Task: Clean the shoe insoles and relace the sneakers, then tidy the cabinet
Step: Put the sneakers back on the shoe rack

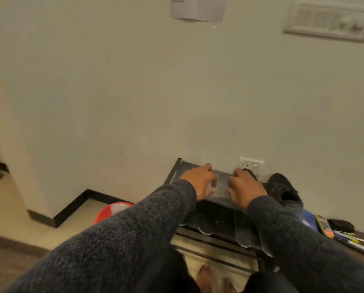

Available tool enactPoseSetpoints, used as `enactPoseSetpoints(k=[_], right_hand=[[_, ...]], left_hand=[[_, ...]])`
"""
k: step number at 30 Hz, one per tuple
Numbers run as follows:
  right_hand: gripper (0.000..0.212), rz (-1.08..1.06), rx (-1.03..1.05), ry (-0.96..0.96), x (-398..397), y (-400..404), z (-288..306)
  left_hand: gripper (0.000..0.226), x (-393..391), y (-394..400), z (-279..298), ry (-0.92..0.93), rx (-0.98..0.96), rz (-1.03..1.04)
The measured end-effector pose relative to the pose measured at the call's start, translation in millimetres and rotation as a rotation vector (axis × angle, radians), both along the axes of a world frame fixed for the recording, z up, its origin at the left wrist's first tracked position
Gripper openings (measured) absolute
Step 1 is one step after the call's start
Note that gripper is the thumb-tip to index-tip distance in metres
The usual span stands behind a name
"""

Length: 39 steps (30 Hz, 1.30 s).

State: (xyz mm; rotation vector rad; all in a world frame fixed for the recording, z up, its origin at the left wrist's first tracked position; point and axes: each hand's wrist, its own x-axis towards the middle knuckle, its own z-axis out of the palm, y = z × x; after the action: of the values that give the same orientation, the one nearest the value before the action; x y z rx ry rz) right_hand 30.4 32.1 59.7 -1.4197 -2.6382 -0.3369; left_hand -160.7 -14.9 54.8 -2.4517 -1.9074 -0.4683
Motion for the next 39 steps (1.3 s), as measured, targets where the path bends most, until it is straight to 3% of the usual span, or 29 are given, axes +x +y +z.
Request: enactPoseSetpoints(k=[10,24,31,39], right_hand=[[0.027,0.335,-0.061,-0.035,-194.5,-84.4,-9.4],[0.022,0.650,-0.127,-0.095,-333.0,-178.1,-34.5],[0.023,0.688,-0.300,-0.111,-369.8,-170.5,-119.4],[0.027,0.480,-0.685,-0.403,-327.3,-162.5,-284.3]], left_hand=[[0.027,-170.4,-142.3,-18.3,0.020,-0.092,0.338],[0.027,-238.3,-246.3,-39.7,-0.099,-0.122,0.718],[0.027,-268.4,-244.7,-113.8,-0.150,-0.236,0.744],[0.033,-233.7,-222.6,-282.3,-0.323,-0.723,0.683]])
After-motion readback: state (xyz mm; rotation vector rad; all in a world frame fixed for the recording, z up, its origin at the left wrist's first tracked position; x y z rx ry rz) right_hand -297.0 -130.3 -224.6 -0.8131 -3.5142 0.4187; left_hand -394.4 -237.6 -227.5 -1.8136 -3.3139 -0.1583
